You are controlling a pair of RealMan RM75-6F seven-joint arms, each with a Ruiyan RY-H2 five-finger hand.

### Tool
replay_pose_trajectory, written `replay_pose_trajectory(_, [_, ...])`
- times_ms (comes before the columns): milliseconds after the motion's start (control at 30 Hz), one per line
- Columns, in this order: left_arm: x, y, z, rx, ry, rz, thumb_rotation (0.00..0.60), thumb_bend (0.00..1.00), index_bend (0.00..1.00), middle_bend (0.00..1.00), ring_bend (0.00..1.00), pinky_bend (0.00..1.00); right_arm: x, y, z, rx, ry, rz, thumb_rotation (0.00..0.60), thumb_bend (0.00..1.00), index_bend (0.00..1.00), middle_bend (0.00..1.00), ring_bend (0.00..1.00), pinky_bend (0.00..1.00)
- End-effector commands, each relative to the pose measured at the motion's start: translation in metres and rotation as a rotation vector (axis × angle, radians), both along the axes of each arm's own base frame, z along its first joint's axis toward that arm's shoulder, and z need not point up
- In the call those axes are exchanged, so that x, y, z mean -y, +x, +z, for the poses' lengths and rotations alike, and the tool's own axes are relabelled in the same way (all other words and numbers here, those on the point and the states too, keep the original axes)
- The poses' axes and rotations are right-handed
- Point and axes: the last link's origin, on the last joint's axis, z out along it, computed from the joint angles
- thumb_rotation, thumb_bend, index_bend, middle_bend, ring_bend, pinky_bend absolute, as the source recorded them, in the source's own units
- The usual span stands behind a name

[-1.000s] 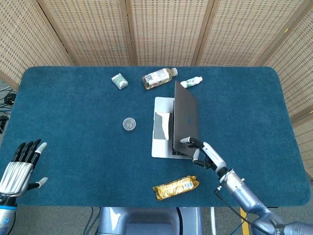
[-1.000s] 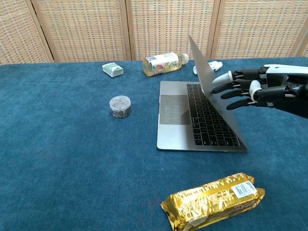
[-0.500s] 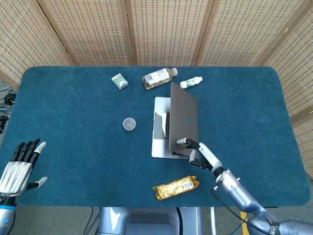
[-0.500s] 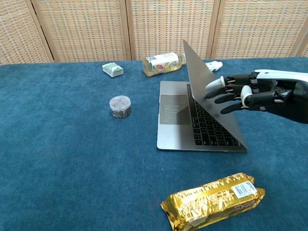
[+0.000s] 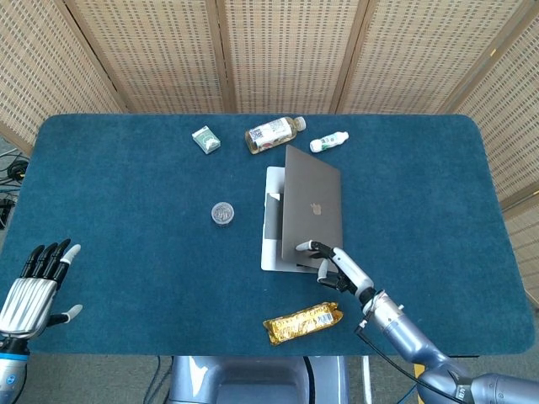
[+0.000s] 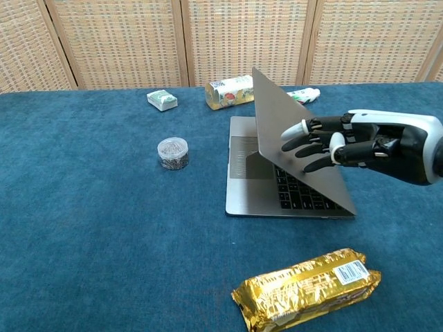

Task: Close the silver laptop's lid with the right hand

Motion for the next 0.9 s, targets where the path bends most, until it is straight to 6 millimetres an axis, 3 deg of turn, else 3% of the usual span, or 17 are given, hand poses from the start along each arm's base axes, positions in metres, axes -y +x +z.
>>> replay_pose_trajectory(33, [0.0,0.0,0.0,-0.001,-0.001,0.0,0.6,0.01,0.0,0.0,0.0,0.0,0.001,0.003,-0.002,-0.002,0.005,0.008,0.6,1.0,0.24,0.21,0.15,0.17])
replay_pose_trajectory(367, [0.001,0.0,-0.001,0.004,-0.008,-0.003,0.6,0.0,0.0,0.0,0.0,0.0,0.002,0.018,-0.018,-0.003,0.035,0.038,0.6,1.0,0.24,0.21,0.15,0.17])
replay_pose_trajectory(900, [0.002,0.002,-0.004,0.008,-0.024,-0.012,0.6,0.0,0.0,0.0,0.0,0.0,0.005,0.018,-0.042,-0.022,0.077,0.03,0.6,1.0,0.24,0.21,0.15,0.17])
